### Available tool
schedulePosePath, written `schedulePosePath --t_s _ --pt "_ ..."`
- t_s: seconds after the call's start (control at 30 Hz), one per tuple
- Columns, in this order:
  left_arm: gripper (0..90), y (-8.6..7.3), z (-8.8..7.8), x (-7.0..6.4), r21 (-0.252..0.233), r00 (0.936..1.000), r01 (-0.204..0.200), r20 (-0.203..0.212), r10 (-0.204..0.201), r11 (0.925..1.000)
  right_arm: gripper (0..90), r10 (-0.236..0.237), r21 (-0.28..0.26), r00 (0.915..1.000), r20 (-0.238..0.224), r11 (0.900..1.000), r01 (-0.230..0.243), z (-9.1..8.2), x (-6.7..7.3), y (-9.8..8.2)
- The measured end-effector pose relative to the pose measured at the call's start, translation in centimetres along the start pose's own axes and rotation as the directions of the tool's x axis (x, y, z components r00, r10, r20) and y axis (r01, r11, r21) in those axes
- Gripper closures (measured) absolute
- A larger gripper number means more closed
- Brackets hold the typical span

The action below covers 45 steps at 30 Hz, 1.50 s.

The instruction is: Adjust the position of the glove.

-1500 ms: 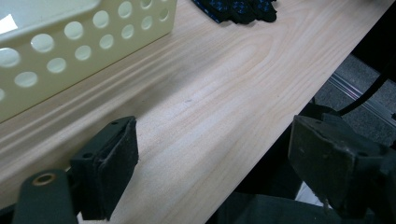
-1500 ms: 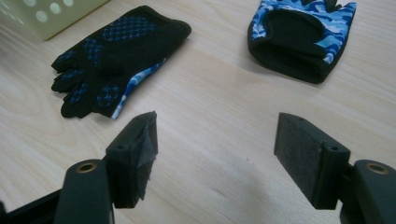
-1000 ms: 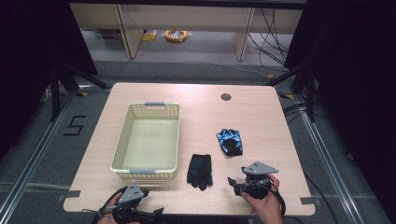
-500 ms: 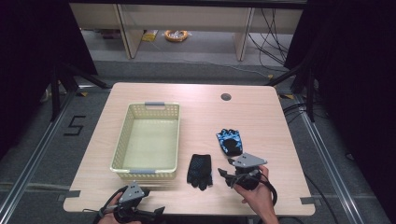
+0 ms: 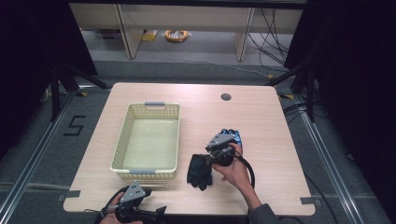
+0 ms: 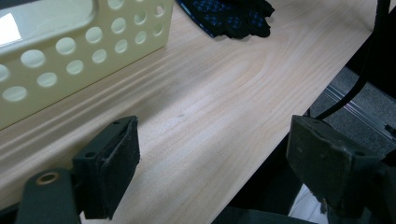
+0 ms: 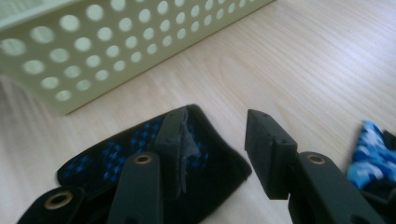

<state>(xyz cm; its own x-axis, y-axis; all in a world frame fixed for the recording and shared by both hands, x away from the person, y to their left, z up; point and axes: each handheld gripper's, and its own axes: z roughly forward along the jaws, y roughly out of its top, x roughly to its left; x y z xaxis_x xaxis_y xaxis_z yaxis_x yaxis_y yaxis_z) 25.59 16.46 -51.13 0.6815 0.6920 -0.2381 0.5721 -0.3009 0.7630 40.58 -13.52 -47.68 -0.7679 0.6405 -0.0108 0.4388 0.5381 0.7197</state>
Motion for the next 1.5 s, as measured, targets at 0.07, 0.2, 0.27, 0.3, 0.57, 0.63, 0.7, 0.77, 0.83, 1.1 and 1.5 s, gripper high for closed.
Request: schedulePosePath --t_s 0.07,0.2,0.27,0.3,0.57,0.63,0.7,0.77,0.83,1.1,1.5 --pt "16.7 0.0 -0.1 0.1 -0.002 0.9997 -0.022 -0.006 0.022 0.9998 60.5 -0.004 0.017 0.9999 -0.014 1.0 0.004 0.9 -0.2 0.5" --pt "16.7 0.0 -0.2 0.1 0.018 0.9999 -0.009 0.01 0.009 0.9998 60.3 0.001 0.071 0.9979 -0.064 0.997 0.004 2.5 -0.4 0.9" --pt "16.7 0.0 -0.2 0.1 0.008 0.9995 -0.031 0.0 0.031 0.9995 60.0 0.021 0.101 0.9971 -0.073 0.995 -0.013 3.0 -0.5 1.0" --pt "16.7 0.0 -0.2 0.1 0.008 0.9995 -0.031 0.0 0.031 0.9995 60.0 0.021 0.101 0.9971 -0.073 0.995 -0.013 3.0 -0.5 1.0" --pt "16.7 0.1 -0.3 0.1 0.014 0.9994 -0.033 0.006 0.033 0.9994 70.0 0.072 0.123 0.9874 -0.141 0.991 -0.055 4.3 -1.3 0.8" --pt "16.7 0.0 -0.3 0.1 0.004 0.9997 -0.026 0.0 0.026 0.9996 84.1 0.072 0.116 0.9838 -0.164 0.992 -0.054 4.1 -1.4 0.6" --pt "16.7 0.0 -0.4 0.1 0.004 0.9995 -0.029 -0.008 0.029 0.9996 87.2 0.09 0.101 0.9799 -0.178 0.992 -0.072 4.0 -1.5 0.2" --pt "16.8 0.0 -0.5 0.3 0.024 0.9988 -0.045 -0.017 0.046 0.9987 88.1 0.105 0.084 0.9792 -0.174 0.992 -0.092 3.7 -1.4 0.0" --pt "16.8 0.0 -0.4 0.1 -0.008 0.9996 -0.029 -0.003 0.029 0.9995 88.2 0.113 0.101 0.977 -0.181 0.99 -0.095 3.3 -1.4 0.2" --pt "16.8 0.1 -0.6 0.2 -0.003 0.9994 -0.035 -0.006 0.035 0.9994 88.7 0.139 -0.037 0.9699 -0.2 0.988 -0.149 -1.4 0.4 0.5" --pt "17.1 0.2 -0.6 -0.2 -0.008 0.999 -0.045 -0.006 0.045 0.999 88.8 0.283 -0.183 0.9375 -0.202 0.929 -0.32 -6.3 2.7 -1.8"
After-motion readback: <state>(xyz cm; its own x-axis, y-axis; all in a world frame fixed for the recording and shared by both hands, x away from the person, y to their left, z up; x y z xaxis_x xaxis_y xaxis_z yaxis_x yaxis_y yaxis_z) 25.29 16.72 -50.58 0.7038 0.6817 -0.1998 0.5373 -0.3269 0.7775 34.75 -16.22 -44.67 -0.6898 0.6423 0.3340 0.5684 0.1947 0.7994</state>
